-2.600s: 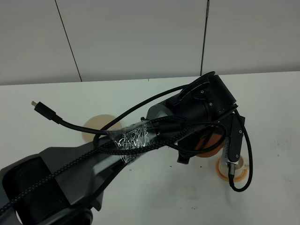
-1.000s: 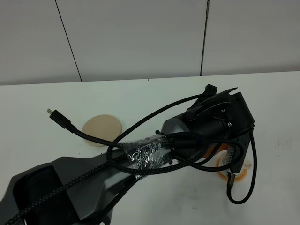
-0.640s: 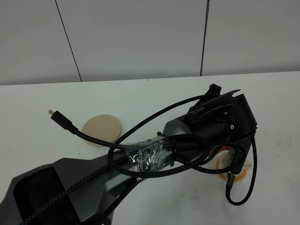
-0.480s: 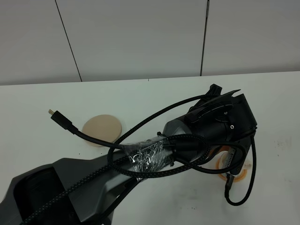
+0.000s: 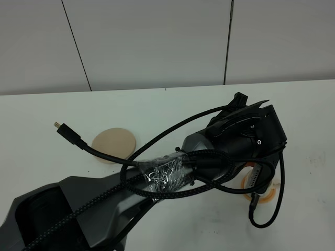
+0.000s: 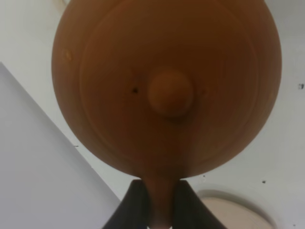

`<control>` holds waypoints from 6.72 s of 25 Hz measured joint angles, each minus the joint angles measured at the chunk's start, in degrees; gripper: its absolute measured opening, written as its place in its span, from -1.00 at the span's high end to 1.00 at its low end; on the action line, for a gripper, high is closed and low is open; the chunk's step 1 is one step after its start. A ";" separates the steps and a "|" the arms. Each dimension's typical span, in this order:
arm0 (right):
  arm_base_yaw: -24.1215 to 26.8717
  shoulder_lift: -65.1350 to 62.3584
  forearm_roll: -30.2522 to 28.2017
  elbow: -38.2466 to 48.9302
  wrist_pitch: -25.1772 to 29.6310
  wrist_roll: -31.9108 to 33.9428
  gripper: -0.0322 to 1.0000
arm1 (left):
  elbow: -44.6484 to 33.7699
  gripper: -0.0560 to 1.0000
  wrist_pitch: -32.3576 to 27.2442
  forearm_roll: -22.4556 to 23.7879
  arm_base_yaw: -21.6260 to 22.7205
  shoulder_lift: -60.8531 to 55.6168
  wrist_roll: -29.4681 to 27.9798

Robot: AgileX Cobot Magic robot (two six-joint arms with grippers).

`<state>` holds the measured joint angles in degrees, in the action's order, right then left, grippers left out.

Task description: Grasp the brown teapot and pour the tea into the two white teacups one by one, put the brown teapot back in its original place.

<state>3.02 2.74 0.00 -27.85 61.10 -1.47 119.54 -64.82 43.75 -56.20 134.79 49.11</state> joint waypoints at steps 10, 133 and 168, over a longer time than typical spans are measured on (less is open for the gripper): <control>0.00 0.00 0.00 0.00 0.00 0.00 0.47 | 0.00 0.57 -0.12 0.79 -0.43 0.00 1.84; 0.00 0.00 0.00 0.00 0.00 0.00 0.47 | 0.00 0.57 -3.04 8.79 -3.34 0.00 4.11; 0.00 0.00 0.00 0.00 0.00 0.00 0.47 | 0.00 0.57 -2.92 8.79 -3.34 0.00 3.92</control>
<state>3.02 2.74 0.00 -27.85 61.10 -1.47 119.54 -67.74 52.54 -59.54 134.79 53.02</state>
